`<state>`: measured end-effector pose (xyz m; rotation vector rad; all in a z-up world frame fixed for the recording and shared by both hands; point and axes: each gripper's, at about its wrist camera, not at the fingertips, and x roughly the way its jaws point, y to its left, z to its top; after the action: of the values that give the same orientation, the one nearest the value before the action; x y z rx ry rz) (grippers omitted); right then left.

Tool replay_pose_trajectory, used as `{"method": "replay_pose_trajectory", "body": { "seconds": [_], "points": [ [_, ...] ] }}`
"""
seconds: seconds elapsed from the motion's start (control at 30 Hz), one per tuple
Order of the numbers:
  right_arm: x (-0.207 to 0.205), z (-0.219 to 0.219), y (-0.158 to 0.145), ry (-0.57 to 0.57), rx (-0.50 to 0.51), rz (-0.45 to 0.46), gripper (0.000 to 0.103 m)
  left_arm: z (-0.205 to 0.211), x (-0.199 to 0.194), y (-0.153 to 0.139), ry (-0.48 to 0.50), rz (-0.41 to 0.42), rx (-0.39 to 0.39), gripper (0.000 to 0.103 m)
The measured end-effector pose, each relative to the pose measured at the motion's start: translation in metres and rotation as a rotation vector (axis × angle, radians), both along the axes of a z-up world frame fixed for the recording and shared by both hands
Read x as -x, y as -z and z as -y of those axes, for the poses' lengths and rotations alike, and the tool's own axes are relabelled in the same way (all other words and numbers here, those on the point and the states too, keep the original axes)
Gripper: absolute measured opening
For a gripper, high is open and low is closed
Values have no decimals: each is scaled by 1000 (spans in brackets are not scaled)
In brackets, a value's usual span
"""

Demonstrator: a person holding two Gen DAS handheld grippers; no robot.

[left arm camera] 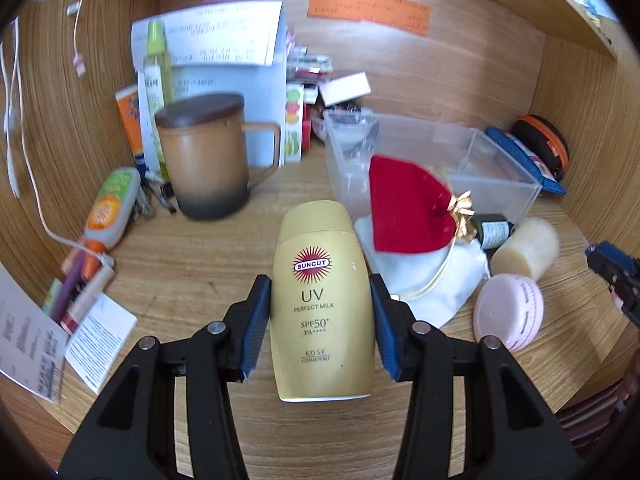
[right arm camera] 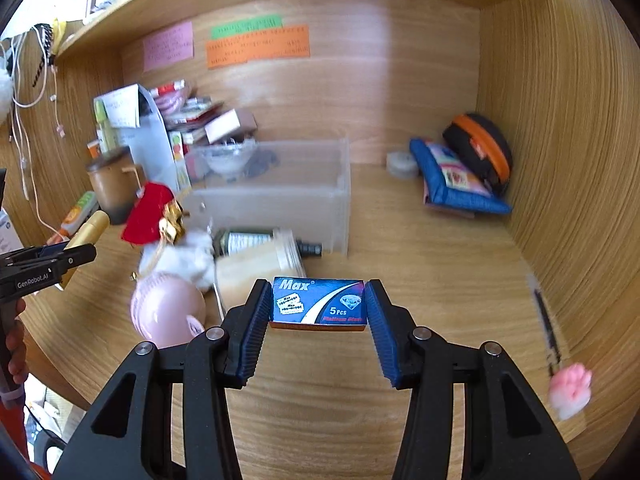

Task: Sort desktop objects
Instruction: 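Carry the sunscreen bottle and Max box over the clear bin with both tools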

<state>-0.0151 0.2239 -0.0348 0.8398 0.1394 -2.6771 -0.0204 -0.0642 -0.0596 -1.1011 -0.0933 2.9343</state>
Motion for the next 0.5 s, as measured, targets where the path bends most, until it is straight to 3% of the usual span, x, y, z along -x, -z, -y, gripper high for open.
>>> {"method": "replay_pose_trajectory", "body": {
  "seconds": [0.43, 0.5],
  "points": [
    [20, 13, -48, -106, 37, -67, 45, -4, -1, -48, 58, -114, 12, 47],
    [25, 15, -56, -117, 42, -77, 45, -4, -2, -57, 70, -132, 18, 35]
  ]
}}
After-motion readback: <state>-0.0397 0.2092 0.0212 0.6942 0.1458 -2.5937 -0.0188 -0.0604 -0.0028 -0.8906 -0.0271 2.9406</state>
